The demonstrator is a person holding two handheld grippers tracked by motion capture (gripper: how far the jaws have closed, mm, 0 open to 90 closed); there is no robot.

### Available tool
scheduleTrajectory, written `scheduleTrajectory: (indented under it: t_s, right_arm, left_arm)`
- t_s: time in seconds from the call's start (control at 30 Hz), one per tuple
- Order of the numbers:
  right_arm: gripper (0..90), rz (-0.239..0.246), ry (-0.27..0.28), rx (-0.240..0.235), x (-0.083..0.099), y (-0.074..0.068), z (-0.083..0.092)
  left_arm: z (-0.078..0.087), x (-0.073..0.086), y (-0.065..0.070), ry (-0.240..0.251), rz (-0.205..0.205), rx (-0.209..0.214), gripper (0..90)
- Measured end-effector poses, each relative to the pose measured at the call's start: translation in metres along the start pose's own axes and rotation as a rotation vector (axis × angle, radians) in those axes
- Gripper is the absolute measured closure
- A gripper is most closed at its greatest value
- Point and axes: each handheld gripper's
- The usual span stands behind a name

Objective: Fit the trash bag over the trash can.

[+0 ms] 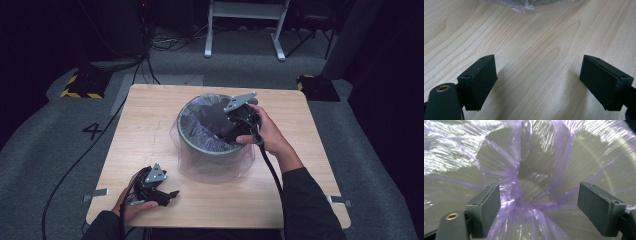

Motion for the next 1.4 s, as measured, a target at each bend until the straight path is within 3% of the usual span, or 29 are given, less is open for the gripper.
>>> scheduleTrajectory:
  t_s: [0.1,0.33,0.5,0.77,0.87,0.97,1.07,1.4]
  right_arm:
    - [18.4,0.005,0.036,0.022,0.001,-0.001,0.005]
    - [18.4,-0.031,0.187,0.027,0.004,-0.002,0.027]
    - [18.3,-0.054,0.227,0.062,0.010,-0.005,0.040]
    - [16.8,-0.029,0.236,0.095,0.021,-0.013,0.059]
    - [16.7,-0.030,0.234,0.121,0.029,-0.014,0.066]
    - [16.7,-0.003,0.232,0.183,0.036,-0.018,0.071]
    - [16.2,0.014,0.229,0.199,0.044,-0.021,0.076]
    - [16.1,-0.019,0.231,0.226,0.071,-0.021,0.090]
  left_arm:
    - [0.000,0.000,0.000,-0.003,0.000,-0.001,13.7]
    - [0.000,-0.001,0.000,-0.004,-0.001,-0.001,13.6]
    - [-0.001,-0.001,0.000,-0.003,-0.002,-0.001,13.6]
    - [-0.001,-0.001,0.000,-0.003,-0.002,-0.001,13.6]
    - [-0.001,-0.001,0.000,-0.003,-0.002,-0.001,13.6]
    - [-0.001,-0.001,0.000,-0.003,-0.002,-0.001,13.6]
    - [-0.001,-0.001,0.000,-0.002,0.000,-0.001,13.6]
    - [-0.001,-0.001,0.000,-0.002,-0.001,0.000,13.6]
Point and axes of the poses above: each handheld gripper's, and its own axes: z roughly backward along the jaws, x roughly out of its underside, y roughly to its right, and after that the axes turned 1 degree about -x, right-handed
